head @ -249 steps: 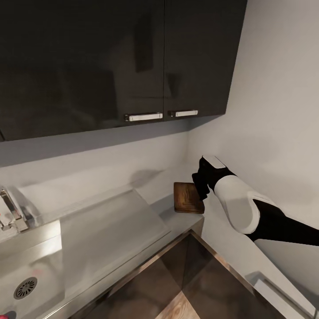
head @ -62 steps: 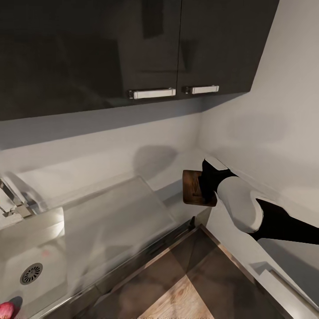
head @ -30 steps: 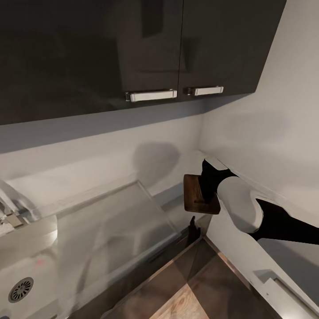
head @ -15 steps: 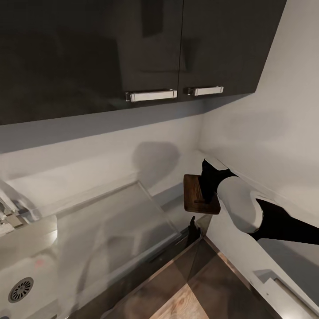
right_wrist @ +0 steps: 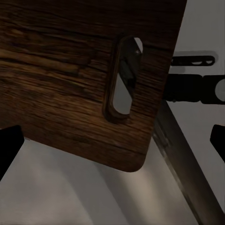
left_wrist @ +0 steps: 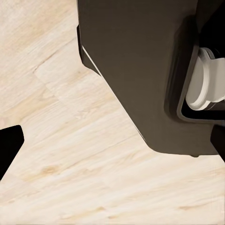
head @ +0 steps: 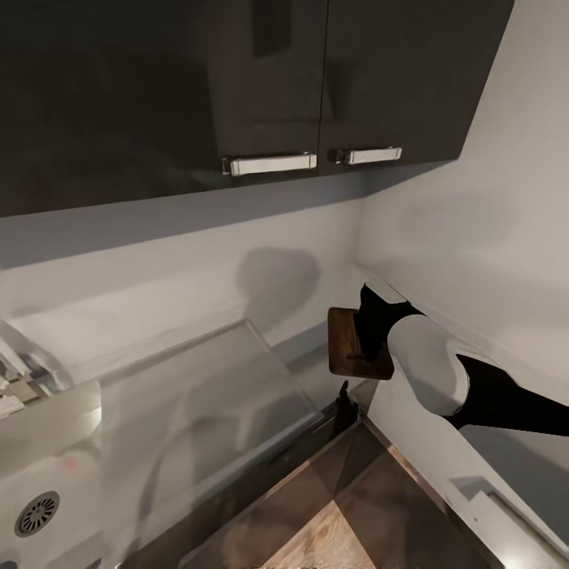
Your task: In the kitchen, take the Vidalia onion out of the sink, dice it on the chopping board with the paring knife, put the diced onion into the bowl on the countertop, then place both the paring knife and the chopping board into the sink.
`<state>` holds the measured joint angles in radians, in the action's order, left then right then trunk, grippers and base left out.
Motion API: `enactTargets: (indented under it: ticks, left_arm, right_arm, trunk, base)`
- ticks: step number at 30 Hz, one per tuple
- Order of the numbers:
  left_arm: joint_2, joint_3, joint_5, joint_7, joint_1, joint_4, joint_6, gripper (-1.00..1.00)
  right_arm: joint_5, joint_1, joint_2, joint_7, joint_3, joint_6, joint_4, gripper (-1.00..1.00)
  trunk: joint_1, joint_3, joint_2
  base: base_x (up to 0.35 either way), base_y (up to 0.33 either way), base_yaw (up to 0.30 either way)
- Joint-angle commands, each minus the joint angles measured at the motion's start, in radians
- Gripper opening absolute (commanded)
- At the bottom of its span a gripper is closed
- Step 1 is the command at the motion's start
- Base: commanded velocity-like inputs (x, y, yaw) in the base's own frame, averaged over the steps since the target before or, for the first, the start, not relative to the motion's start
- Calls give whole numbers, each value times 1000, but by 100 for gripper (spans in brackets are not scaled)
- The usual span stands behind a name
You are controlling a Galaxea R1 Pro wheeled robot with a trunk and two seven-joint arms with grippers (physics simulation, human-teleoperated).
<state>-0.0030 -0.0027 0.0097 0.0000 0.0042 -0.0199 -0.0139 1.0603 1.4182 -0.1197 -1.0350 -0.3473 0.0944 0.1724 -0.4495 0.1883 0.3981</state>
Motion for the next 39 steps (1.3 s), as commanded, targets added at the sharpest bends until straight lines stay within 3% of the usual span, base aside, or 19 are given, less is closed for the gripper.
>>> enactTargets:
  ticks: [1, 17, 25, 39]
  left_arm:
    - [0, 0, 1, 0, 0, -2, -1, 100]
    - [0, 0, 1, 0, 0, -2, -1, 100]
    - [0, 0, 1, 0, 0, -2, -1, 100]
    - [0, 1, 1, 0, 0, -2, -1, 100]
  right_arm:
    - [10, 0, 0, -2, 6, 10, 1, 100]
    - [7, 0, 0, -14, 7, 14, 1, 100]
    - [6, 0, 0, -89, 5, 24, 1, 100]
    - [5, 0, 0, -90, 4, 24, 1, 100]
  trunk:
    - [0, 3, 2]
    - [0, 28, 2]
    - [0, 30, 2]
    - [0, 45, 2]
  base:
    - [0, 0, 0]
    - [0, 0, 0]
    - [0, 0, 0]
    - [0, 0, 0]
